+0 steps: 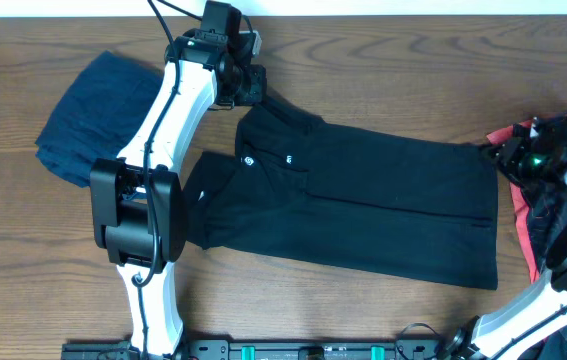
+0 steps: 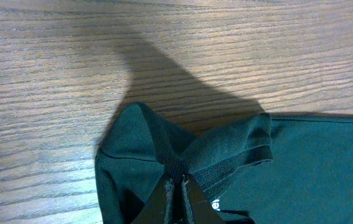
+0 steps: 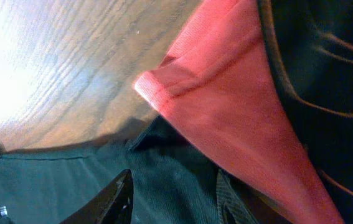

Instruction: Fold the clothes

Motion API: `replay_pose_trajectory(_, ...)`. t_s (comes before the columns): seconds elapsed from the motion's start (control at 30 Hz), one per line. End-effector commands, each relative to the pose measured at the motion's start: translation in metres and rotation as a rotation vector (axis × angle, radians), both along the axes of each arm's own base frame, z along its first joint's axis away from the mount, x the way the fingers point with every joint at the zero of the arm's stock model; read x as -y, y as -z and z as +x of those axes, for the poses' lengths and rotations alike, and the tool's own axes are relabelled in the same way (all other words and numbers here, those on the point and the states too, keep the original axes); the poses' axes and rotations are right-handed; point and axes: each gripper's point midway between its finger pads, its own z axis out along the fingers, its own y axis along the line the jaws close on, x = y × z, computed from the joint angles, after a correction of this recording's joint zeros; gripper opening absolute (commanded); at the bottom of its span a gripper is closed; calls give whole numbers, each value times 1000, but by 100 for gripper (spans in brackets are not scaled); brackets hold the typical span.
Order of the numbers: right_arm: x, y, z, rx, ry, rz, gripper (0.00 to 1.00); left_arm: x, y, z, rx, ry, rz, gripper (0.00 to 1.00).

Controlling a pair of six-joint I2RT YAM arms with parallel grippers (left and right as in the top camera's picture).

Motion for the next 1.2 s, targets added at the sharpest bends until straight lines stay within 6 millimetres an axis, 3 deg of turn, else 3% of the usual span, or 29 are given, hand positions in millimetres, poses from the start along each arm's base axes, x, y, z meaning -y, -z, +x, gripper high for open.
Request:
replay_pose_trajectory(0.0,7,26,-10,-141,11,-189,43,1,-1,1,4,11,-6,6)
replay_pose_trajectory(0.17,11,31,-10,-188,35,-280,46,1,-1,0,1,11,-5,6)
replay_pose_trajectory(0.47,29,28,-8,-163,90,-288,49,1,-1,0,2,11,-5,6)
replay_pose_trajectory(0.83,20,26,-3,-137,68,-250,45,1,-1,1,3,11,-5,6)
replay_pose_trajectory(1.03,34,34,-27,-242,104,-293,45,1,-1,0,1,11,-5,6)
replay_pose_trajectory(1.17,38,31,-27,-199,89,-237,44,1,-1,0,1,11,-5,6)
